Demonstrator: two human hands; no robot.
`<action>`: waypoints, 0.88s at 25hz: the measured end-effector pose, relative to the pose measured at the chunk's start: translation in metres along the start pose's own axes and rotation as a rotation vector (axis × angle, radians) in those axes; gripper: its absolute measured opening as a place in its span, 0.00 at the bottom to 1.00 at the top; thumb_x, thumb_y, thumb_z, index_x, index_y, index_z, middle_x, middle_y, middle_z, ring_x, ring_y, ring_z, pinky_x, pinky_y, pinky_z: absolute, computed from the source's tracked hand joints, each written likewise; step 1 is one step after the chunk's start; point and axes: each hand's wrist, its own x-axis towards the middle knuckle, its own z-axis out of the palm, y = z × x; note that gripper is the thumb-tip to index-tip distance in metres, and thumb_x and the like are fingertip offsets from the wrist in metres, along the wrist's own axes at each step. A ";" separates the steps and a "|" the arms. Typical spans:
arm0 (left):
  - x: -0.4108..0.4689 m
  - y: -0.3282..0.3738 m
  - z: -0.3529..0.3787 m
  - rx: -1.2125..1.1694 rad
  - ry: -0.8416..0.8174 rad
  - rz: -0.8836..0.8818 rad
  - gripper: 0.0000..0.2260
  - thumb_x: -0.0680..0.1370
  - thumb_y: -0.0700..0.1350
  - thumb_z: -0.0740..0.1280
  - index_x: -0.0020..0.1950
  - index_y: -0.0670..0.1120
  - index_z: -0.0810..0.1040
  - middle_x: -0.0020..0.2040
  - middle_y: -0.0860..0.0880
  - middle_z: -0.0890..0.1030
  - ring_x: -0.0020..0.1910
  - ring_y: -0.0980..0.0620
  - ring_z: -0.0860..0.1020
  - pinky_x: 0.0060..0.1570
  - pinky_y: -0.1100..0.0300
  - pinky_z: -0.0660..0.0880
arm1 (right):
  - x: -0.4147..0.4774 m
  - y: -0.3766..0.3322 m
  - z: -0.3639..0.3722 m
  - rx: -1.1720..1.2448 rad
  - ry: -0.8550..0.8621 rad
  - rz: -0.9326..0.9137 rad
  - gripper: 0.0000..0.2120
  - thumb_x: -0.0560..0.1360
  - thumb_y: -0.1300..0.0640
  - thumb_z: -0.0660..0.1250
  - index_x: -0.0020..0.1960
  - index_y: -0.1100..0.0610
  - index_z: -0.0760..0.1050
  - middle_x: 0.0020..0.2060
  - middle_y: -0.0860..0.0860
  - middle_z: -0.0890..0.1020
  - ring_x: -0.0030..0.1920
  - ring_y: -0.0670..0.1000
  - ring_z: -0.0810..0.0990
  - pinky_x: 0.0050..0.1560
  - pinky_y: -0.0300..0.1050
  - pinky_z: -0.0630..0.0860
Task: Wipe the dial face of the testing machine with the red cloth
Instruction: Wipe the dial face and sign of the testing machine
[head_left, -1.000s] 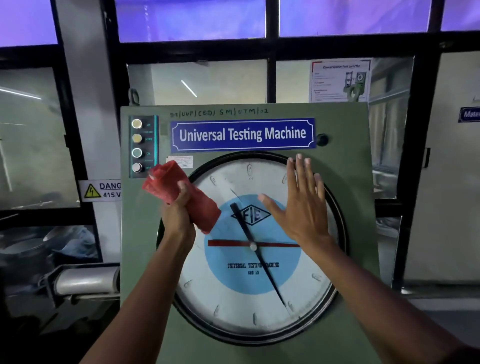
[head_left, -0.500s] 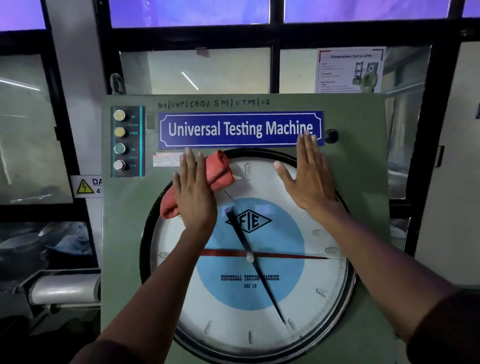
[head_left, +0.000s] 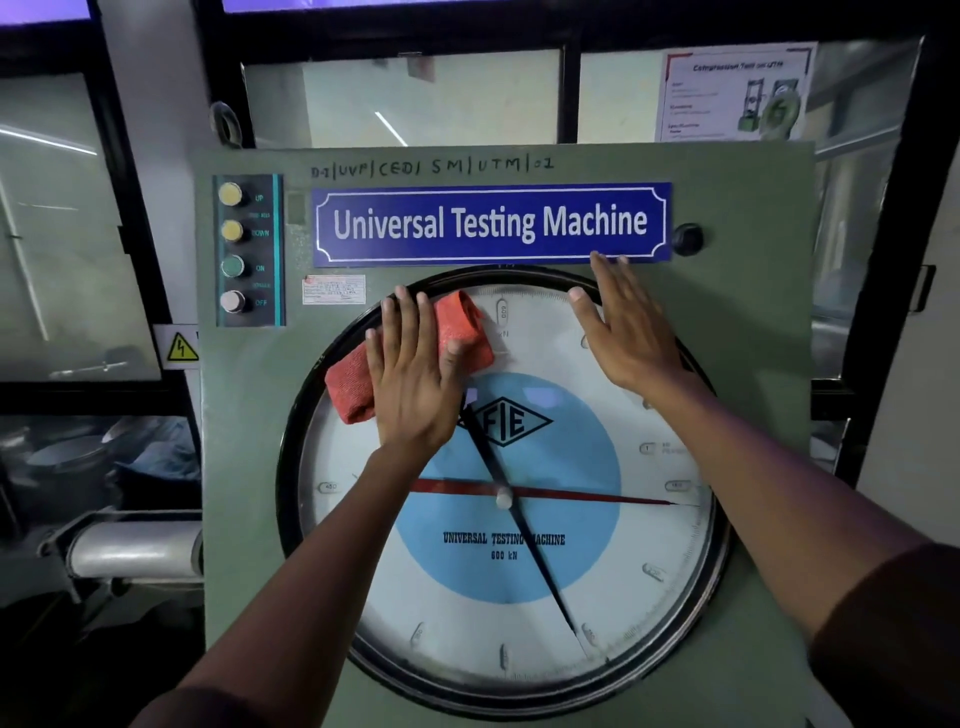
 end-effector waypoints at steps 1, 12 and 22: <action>0.001 0.001 -0.001 -0.059 0.018 -0.022 0.32 0.84 0.61 0.40 0.86 0.48 0.51 0.86 0.49 0.44 0.85 0.51 0.39 0.83 0.46 0.37 | 0.000 0.000 -0.001 0.008 -0.009 0.003 0.32 0.87 0.37 0.47 0.87 0.50 0.49 0.86 0.47 0.52 0.85 0.47 0.45 0.82 0.53 0.47; 0.001 0.003 0.016 0.153 0.130 -0.045 0.27 0.87 0.50 0.46 0.86 0.44 0.48 0.86 0.47 0.46 0.85 0.50 0.43 0.84 0.48 0.43 | 0.001 -0.001 -0.009 0.113 -0.077 0.019 0.28 0.87 0.38 0.50 0.85 0.45 0.55 0.84 0.47 0.59 0.84 0.50 0.55 0.81 0.54 0.50; -0.032 0.029 0.043 0.232 0.015 0.207 0.26 0.88 0.50 0.51 0.85 0.43 0.54 0.86 0.45 0.53 0.85 0.49 0.50 0.84 0.52 0.46 | -0.008 0.001 -0.007 0.099 -0.036 -0.033 0.36 0.81 0.30 0.49 0.82 0.49 0.62 0.80 0.50 0.69 0.79 0.54 0.65 0.78 0.58 0.57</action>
